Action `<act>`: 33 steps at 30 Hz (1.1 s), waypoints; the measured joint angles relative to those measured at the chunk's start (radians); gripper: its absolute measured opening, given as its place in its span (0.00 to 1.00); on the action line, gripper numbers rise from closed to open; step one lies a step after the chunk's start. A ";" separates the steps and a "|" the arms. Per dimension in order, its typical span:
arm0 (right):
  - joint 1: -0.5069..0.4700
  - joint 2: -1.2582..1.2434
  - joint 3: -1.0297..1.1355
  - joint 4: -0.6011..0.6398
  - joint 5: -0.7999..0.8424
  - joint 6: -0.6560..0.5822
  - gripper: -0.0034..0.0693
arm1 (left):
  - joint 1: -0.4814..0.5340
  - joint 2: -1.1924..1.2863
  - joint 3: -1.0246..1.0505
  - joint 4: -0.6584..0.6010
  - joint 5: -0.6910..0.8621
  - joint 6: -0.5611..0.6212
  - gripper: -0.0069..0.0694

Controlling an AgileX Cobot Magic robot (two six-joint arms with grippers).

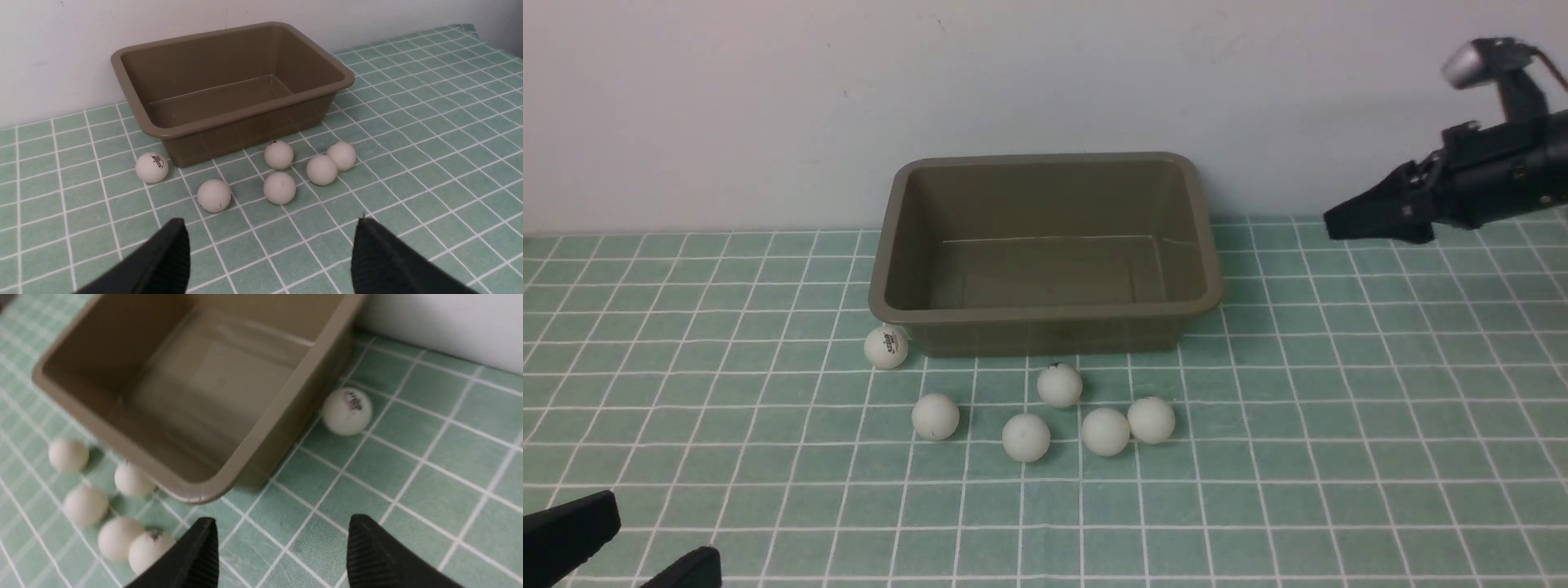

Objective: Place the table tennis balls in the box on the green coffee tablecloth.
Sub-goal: 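Reach for and grasp a ping pong ball on the table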

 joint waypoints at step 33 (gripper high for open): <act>0.179 0.218 -0.061 0.099 -0.361 -0.689 0.58 | 0.000 0.000 0.000 0.002 0.081 0.004 0.72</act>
